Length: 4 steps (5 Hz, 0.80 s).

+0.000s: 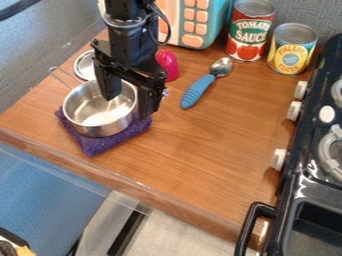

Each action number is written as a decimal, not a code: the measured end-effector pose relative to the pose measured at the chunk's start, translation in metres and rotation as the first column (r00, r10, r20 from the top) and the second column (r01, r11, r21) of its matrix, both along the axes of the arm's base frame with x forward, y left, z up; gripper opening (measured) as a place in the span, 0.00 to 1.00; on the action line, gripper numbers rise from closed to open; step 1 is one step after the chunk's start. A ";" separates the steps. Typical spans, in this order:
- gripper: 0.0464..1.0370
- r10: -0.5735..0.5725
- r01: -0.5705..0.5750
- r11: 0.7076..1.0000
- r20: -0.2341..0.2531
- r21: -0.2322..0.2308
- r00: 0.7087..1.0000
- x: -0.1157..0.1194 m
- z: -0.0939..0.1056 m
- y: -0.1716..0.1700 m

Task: Move the silver lid to the bottom right corner of the table

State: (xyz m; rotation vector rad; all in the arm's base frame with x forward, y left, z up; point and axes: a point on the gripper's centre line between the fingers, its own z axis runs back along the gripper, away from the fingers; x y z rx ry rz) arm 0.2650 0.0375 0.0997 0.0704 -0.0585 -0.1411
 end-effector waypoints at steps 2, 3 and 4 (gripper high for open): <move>0.96 0.129 -0.129 0.992 -0.040 0.003 0.991 0.019 -0.015 0.053; 0.96 0.193 -0.193 0.981 -0.008 0.013 0.981 0.039 -0.010 0.092; 0.96 0.262 -0.262 0.965 0.034 0.022 0.965 0.055 -0.005 0.126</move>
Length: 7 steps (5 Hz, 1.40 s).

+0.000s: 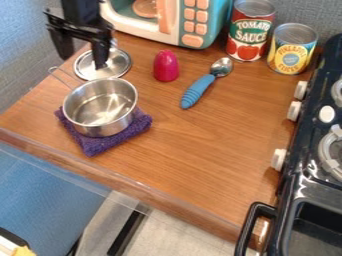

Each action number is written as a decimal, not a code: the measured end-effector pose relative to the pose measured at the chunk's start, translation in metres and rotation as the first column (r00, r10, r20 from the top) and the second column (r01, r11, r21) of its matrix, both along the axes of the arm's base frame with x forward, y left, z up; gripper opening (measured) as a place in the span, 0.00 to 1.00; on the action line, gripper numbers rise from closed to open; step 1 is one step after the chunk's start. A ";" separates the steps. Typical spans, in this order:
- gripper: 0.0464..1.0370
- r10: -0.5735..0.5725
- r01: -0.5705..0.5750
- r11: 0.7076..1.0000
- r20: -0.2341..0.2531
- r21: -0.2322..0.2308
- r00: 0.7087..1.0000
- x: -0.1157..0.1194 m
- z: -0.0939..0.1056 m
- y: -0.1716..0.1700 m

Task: Move the silver lid to the bottom right corner of the table

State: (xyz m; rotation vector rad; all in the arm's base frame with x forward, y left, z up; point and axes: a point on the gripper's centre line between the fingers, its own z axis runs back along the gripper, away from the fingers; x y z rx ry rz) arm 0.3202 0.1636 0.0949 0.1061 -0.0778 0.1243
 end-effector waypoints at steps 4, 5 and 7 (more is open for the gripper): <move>0.96 0.145 -0.145 0.989 -0.008 0.003 0.989 0.054 -0.042 0.047; 0.96 0.152 -0.152 0.988 -0.012 0.026 0.988 0.072 -0.046 0.050; 0.91 0.146 -0.145 0.989 -0.021 0.040 0.989 0.084 -0.053 0.043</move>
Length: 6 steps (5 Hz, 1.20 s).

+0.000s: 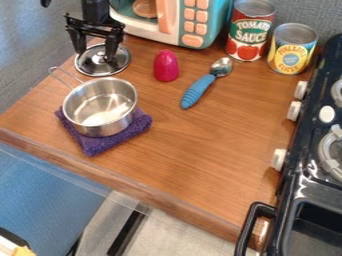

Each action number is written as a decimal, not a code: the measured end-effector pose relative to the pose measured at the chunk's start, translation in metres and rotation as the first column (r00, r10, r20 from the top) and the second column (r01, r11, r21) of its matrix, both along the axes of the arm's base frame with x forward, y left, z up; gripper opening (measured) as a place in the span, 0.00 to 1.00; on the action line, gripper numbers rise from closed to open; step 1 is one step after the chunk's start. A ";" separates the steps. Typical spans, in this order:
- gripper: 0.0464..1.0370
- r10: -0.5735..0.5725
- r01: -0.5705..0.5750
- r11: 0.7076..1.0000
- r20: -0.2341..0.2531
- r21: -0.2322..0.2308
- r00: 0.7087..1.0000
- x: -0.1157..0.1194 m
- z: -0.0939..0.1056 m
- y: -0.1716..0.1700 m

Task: Move the silver lid to the bottom right corner of the table

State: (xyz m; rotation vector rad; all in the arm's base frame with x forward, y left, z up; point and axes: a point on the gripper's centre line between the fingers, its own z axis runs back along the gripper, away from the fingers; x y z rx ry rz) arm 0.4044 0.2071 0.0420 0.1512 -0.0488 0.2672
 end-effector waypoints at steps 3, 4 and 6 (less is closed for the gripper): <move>0.23 -0.031 0.031 1.000 -0.004 0.003 1.000 -0.001 0.000 -0.004; 0.23 -0.057 0.057 0.998 0.038 0.010 0.998 -0.007 0.029 -0.012; 0.23 -0.211 0.217 0.976 0.255 0.008 0.944 -0.026 0.120 -0.102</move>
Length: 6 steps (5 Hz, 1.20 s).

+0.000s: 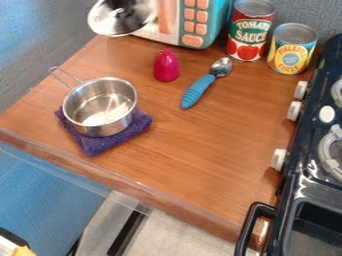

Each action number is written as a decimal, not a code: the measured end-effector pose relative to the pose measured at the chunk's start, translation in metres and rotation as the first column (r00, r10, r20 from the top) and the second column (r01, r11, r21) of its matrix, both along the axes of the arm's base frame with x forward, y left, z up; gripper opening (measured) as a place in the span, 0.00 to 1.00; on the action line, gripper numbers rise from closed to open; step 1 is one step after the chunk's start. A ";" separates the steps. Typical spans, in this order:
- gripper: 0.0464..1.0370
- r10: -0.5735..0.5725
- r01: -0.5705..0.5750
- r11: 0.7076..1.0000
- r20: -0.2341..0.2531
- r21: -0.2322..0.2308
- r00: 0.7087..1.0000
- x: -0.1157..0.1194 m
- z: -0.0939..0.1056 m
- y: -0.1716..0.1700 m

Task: Move the silver lid to the bottom right corner of the table

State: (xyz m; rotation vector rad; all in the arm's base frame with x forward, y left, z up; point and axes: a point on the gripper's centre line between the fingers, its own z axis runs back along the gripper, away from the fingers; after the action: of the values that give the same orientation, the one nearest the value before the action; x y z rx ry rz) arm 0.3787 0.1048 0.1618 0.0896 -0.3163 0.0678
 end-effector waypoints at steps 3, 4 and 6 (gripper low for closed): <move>0.23 -0.266 0.266 0.964 -0.018 0.004 0.964 -0.062 -0.017 -0.139; 0.23 -0.295 0.296 0.955 -0.080 0.004 0.952 -0.066 -0.044 -0.187; 0.23 -0.323 0.337 0.941 -0.196 0.042 0.926 -0.071 -0.093 -0.223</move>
State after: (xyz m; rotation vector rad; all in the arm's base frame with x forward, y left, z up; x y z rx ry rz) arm 0.3076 -0.1180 0.0693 0.1155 -0.1423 -0.2872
